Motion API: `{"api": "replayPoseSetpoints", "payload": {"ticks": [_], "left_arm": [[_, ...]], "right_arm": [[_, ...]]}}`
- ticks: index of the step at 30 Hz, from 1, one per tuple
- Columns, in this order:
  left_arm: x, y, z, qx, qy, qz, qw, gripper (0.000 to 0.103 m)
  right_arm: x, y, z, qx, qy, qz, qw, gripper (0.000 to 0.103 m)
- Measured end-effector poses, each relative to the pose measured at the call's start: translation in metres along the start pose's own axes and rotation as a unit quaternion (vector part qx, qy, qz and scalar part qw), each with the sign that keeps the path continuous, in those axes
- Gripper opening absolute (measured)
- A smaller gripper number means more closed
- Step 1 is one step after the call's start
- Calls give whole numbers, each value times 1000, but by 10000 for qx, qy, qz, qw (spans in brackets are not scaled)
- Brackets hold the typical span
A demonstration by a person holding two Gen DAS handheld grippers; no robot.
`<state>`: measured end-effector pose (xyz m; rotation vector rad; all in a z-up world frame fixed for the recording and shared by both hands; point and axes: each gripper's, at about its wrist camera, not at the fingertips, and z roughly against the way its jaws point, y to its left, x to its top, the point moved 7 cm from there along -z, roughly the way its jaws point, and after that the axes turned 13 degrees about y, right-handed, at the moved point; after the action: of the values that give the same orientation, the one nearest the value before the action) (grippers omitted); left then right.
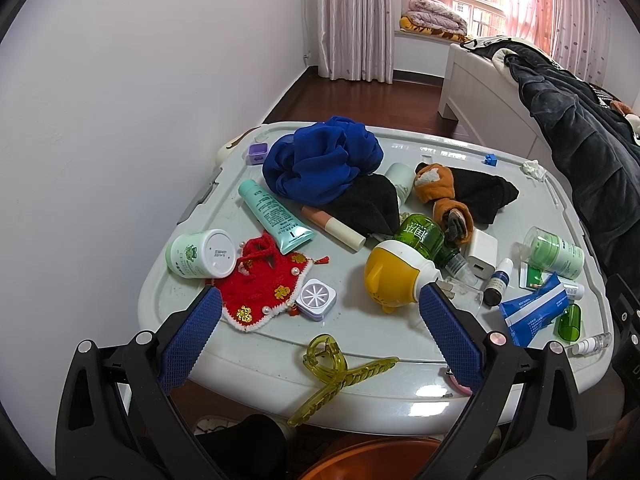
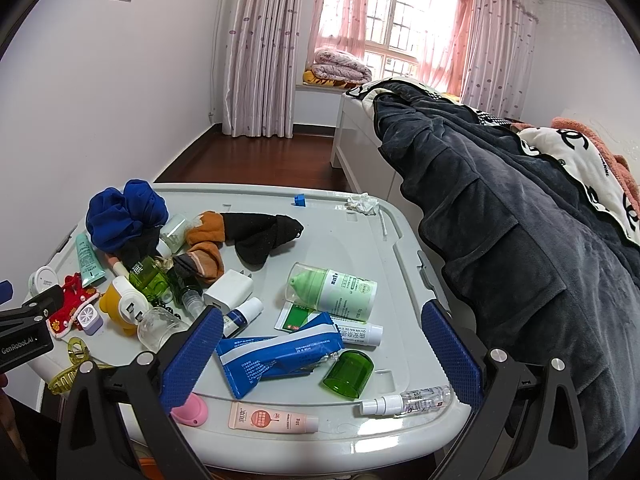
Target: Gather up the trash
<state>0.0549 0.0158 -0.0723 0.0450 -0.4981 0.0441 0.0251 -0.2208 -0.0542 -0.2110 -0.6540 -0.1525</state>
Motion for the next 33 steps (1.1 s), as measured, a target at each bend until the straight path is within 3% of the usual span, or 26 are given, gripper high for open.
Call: {"api": "replayPoseSetpoints", "payload": {"ticks": [19,24,27,33], "left_arm": [[0,3,-2,-60,-23,-138,9999,96],[-1,19,-5,-780,-119,-336,9963,96],[-8,5,-2,-1217,-141,-691,9901,96],[-5,-60,-20,-1162,-98,-1815,9764,96]], "right_arm": [[4,-4,5,9,-51,-93,9999,98],[7,-17,9,48,-106,-248,9996,98],[10,-22,10,85,-117,-340,9993,98],[7,-43,10,52,-115,-542,9984,98]]}}
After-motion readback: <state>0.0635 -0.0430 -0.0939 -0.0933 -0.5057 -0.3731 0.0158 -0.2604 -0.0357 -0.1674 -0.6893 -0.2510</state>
